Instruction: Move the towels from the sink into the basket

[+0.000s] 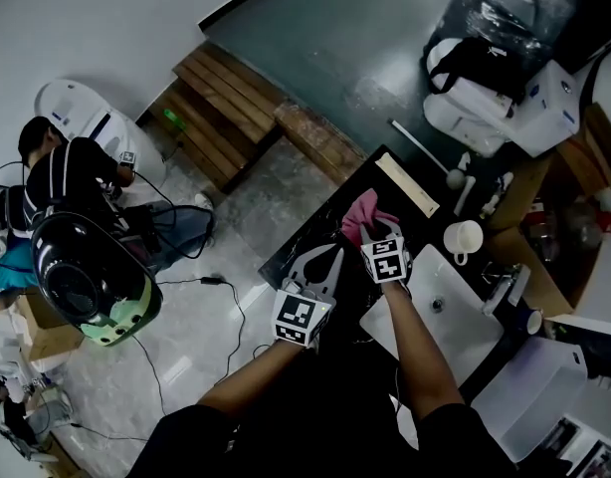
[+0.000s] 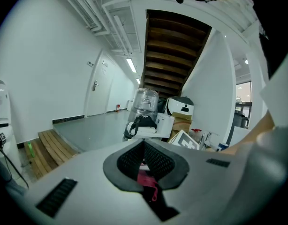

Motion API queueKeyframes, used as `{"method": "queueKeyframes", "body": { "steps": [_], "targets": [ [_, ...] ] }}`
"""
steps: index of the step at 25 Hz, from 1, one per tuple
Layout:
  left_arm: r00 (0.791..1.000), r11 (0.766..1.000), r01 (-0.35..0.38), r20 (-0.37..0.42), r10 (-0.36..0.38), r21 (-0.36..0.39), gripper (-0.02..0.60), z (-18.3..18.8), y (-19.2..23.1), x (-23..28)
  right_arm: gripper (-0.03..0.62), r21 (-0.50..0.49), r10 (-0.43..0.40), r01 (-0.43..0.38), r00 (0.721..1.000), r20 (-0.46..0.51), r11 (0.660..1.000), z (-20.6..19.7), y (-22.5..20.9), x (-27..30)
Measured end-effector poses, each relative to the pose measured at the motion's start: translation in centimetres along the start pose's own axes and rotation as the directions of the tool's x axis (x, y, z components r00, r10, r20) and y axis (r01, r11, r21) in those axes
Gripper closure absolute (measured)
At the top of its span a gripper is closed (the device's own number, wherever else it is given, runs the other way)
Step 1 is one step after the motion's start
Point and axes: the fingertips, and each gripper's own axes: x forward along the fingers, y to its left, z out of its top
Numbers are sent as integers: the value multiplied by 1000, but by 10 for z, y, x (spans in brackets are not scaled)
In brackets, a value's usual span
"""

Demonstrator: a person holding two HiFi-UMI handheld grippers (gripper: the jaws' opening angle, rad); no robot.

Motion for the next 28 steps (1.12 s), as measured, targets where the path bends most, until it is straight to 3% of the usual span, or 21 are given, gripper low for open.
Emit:
{"method": "queueKeyframes", "body": {
  "steps": [9, 17, 28],
  "targets": [
    [998, 999, -31, 55, 30, 23, 568, 20, -1, -37, 488, 35, -34, 30, 991, 127, 999, 24, 20, -55],
    [993, 999, -23, 119, 20, 25, 568, 30, -29, -92, 488, 23, -77, 73, 956, 284, 997, 56, 58, -147],
    [987, 999, 32, 155, -37, 37, 568, 17, -85, -161, 488, 106, -168, 139, 922, 349, 985, 11, 130, -246]
  ]
}}
